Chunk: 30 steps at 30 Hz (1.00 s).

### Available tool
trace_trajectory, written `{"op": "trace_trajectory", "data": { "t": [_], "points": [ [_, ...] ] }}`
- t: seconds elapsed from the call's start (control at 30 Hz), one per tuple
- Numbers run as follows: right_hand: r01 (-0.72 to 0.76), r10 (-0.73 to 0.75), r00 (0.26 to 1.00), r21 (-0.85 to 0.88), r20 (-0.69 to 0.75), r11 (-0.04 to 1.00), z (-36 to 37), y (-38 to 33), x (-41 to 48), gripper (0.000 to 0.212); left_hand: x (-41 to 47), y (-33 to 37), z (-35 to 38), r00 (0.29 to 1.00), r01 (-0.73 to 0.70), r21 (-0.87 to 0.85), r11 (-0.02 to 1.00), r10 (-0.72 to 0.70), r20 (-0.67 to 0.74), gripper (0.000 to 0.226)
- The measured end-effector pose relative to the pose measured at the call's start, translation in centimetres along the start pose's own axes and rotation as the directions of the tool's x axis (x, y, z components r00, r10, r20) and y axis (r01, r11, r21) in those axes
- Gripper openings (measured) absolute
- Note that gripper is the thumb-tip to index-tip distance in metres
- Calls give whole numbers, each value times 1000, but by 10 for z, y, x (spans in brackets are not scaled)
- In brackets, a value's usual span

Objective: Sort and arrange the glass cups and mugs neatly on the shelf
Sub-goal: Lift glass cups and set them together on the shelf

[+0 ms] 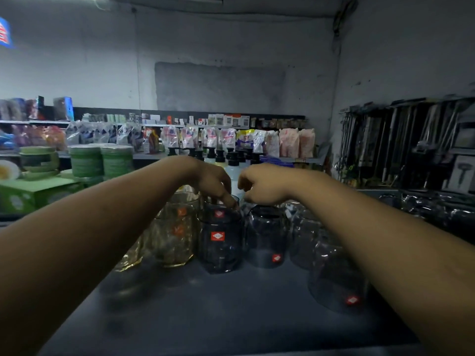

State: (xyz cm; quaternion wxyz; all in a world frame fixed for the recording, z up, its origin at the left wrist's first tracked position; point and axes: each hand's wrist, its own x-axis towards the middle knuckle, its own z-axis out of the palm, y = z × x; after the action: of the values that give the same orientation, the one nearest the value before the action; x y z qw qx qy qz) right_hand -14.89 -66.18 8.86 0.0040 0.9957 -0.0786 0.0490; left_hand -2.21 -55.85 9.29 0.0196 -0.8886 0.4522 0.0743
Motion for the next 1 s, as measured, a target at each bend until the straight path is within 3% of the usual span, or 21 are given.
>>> {"op": "trace_trajectory", "data": {
  "t": [0.2,0.37,0.43,0.53,0.63,0.7,0.77,0.8,0.9,1.0],
  "points": [
    [-39,55,992,138,-110,990,6,-11,-3,44,-10,-18,4,945,-172,-26,985,157,-287,49],
    [-79,173,964,403,-202,912,8,-14,-3,45,-38,-45,-3,889,-306,-367,879,125,-441,32],
    [-64,241,948,620,-206,782,6,-16,-1,51,-52,-53,0,869,-370,-558,743,65,-490,29],
    [-56,277,957,880,-88,471,7,-20,0,59,-68,-54,8,869,-447,-757,477,31,-494,35],
    [20,186,981,983,-54,183,8,-25,-1,47,-75,-49,19,879,-458,-849,264,-7,-477,33],
    [104,151,981,989,-118,101,8,-24,0,48,-75,-49,22,888,-452,-873,184,-7,-461,32],
    [163,168,967,971,-193,175,3,-20,-1,54,-74,-53,25,897,-440,-884,159,34,-441,38],
    [169,175,961,954,-216,249,-2,-18,-2,58,-74,-56,26,898,-439,-878,193,54,-437,42],
    [122,156,958,837,-240,533,-15,-11,-4,69,-72,-63,35,878,-439,-754,489,57,-475,47],
    [65,111,965,626,-237,777,-23,-14,0,70,-67,-69,47,848,-367,-501,784,60,-527,38]
  ]
}}
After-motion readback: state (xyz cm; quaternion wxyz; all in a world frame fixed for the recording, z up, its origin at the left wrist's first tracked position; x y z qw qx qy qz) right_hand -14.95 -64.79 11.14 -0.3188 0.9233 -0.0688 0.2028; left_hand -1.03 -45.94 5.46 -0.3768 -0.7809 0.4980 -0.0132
